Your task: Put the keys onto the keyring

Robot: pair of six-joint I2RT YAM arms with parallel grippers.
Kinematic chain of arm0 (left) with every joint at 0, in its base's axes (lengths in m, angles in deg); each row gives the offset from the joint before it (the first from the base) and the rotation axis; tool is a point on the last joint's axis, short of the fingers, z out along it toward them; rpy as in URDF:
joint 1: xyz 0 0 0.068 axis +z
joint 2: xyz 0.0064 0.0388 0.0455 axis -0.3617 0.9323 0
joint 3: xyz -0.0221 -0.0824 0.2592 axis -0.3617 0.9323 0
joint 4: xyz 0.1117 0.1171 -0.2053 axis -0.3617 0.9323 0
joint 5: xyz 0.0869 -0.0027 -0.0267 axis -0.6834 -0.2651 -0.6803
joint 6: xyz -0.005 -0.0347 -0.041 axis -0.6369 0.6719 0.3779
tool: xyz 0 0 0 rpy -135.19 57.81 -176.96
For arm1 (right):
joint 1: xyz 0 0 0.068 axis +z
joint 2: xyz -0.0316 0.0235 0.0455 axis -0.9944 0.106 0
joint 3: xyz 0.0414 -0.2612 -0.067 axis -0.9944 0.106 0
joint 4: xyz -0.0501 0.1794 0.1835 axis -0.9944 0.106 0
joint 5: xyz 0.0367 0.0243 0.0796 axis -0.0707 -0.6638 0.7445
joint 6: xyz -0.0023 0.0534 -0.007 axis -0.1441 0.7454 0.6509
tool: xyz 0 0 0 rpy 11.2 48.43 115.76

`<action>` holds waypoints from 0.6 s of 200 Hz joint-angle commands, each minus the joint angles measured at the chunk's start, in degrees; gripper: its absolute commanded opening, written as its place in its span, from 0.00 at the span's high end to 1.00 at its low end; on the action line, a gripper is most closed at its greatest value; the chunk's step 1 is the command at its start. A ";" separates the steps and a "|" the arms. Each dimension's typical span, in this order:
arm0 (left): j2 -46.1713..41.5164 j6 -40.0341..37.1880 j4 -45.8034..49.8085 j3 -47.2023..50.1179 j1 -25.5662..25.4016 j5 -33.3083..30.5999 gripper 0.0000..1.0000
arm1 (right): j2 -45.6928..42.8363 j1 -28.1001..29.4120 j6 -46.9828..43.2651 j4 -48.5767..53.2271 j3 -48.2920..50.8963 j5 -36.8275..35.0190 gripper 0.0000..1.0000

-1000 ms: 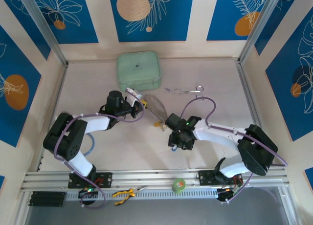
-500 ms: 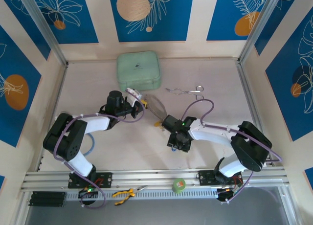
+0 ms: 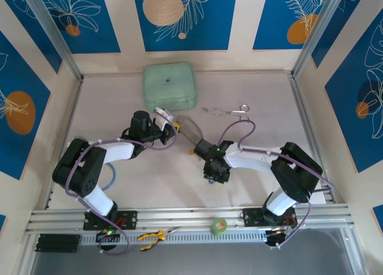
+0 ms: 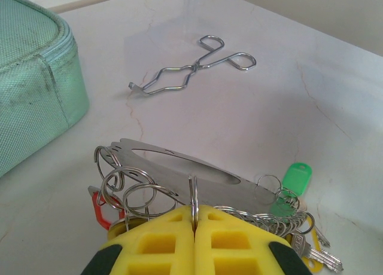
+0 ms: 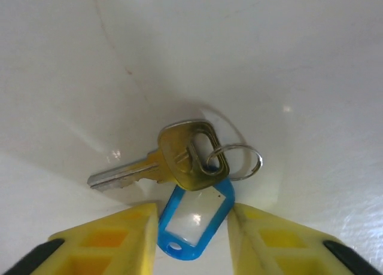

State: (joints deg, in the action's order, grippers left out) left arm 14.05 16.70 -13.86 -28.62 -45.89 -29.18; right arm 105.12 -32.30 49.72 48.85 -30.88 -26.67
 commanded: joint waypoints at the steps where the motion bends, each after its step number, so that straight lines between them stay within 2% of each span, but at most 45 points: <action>1: -1.71 -1.56 -0.26 -0.25 -0.69 0.56 1.00 | 0.97 -0.38 -1.80 -0.11 -2.25 -2.34 0.76; 27: -1.65 -1.60 -0.13 -0.40 -0.71 0.59 1.00 | 0.67 -0.46 -5.27 1.29 -3.96 -4.90 0.94; 40: -1.81 -1.74 -0.11 -0.35 -0.71 0.52 1.00 | 0.21 -0.51 -6.75 2.56 -4.74 -5.84 1.00; 91: -2.09 -1.79 0.08 -0.19 -0.81 0.52 1.00 | -2.95 -1.73 -10.36 5.13 -4.09 -7.46 1.00; 102: -2.09 -1.78 0.09 -0.27 -0.79 0.45 1.00 | -3.54 -3.05 -10.56 4.43 -3.74 -6.69 0.88; 111: -2.09 -1.78 0.19 -0.26 -0.88 0.46 1.00 | -3.68 -3.87 -10.24 3.93 -3.81 -5.95 0.71; 120: -2.18 -1.87 0.26 -0.35 -0.89 0.52 1.00 | -3.47 -4.30 -9.73 3.17 -3.90 -5.32 0.64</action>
State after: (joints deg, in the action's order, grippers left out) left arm 13.61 16.44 -13.40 -28.62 -46.11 -29.18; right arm 102.98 -34.95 40.56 51.69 -34.82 -32.17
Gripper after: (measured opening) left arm 0.059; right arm 0.259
